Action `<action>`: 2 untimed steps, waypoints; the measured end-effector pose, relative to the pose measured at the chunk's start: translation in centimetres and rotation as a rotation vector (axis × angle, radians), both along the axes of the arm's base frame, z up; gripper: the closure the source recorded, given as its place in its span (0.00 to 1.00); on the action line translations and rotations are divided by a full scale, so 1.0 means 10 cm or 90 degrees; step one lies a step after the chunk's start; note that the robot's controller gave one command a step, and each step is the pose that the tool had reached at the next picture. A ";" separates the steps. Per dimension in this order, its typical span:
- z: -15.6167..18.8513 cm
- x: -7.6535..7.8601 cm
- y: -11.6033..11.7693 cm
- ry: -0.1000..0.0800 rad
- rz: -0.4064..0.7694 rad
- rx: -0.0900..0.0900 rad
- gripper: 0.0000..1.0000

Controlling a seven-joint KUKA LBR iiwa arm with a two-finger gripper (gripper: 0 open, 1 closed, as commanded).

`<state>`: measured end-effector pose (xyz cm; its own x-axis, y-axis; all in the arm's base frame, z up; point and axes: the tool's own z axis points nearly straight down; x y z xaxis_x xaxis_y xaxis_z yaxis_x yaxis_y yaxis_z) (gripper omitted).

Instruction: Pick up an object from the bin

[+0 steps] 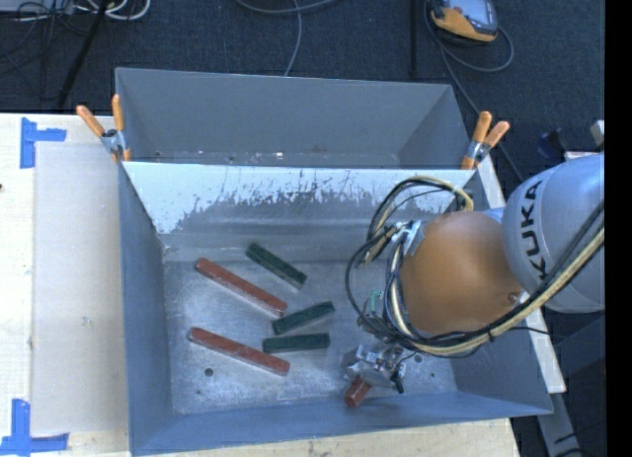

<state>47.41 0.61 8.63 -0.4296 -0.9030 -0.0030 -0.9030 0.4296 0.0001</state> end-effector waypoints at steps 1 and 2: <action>0.00 0.00 0.00 0.000 -0.001 0.000 1.00; 0.00 0.00 0.00 0.000 -0.001 0.000 1.00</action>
Offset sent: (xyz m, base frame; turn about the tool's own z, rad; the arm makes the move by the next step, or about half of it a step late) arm 0.0000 0.0000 0.0000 0.0000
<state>47.41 0.61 8.63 -0.4314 -0.9022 -0.0031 -0.9022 0.4314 0.0002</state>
